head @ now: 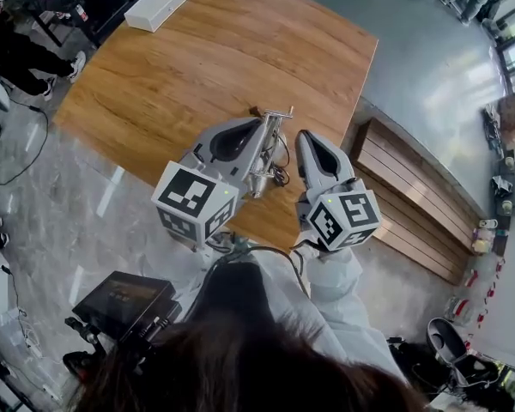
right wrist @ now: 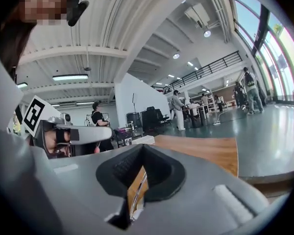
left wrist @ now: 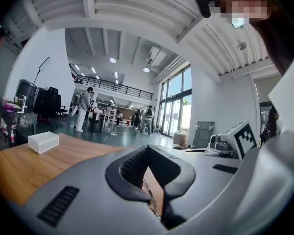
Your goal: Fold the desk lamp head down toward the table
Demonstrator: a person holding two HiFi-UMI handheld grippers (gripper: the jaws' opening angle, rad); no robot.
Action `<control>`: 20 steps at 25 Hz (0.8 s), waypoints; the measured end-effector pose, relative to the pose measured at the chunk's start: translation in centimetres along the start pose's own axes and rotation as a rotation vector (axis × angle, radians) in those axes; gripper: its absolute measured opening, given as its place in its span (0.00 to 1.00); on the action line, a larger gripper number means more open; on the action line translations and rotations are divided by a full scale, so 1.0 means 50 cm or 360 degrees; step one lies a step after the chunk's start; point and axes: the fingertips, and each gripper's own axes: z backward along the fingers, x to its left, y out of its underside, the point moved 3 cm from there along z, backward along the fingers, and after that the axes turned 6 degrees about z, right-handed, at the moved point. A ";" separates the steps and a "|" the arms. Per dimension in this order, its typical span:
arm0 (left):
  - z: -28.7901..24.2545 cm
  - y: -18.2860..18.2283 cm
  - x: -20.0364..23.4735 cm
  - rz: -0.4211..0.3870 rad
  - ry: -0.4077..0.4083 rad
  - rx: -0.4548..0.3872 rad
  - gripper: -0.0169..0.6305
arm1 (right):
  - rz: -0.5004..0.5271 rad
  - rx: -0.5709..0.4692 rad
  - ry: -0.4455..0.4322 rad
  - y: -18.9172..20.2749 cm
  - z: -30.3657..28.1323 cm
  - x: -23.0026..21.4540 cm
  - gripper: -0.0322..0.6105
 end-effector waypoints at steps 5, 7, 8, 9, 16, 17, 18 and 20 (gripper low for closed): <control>0.004 -0.024 -0.018 -0.0010 -0.0009 -0.0049 0.03 | 0.0063 -0.0032 -0.0001 -0.025 0.012 0.033 0.05; 0.004 -0.025 -0.020 -0.0027 0.0000 -0.0043 0.03 | 0.0074 -0.0033 -0.0013 -0.028 0.013 0.039 0.05; 0.004 -0.024 -0.021 -0.0034 0.0001 -0.0041 0.03 | 0.0078 -0.0034 -0.0018 -0.029 0.013 0.041 0.05; 0.006 -0.023 -0.020 -0.0036 0.0000 -0.0040 0.03 | 0.0080 -0.0033 -0.0023 -0.029 0.013 0.043 0.05; 0.011 -0.024 -0.017 -0.0020 -0.0007 -0.0046 0.03 | 0.0096 -0.0043 -0.0029 -0.038 0.012 0.054 0.05; 0.011 -0.023 -0.017 -0.0017 -0.0004 -0.0045 0.03 | 0.0096 -0.0045 -0.0025 -0.039 0.012 0.054 0.05; 0.011 -0.022 -0.017 -0.0014 -0.0002 -0.0043 0.03 | 0.0096 -0.0046 -0.0021 -0.039 0.012 0.054 0.05; 0.011 -0.019 -0.017 -0.0011 0.0000 -0.0039 0.03 | 0.0098 -0.0046 -0.0016 -0.037 0.013 0.053 0.05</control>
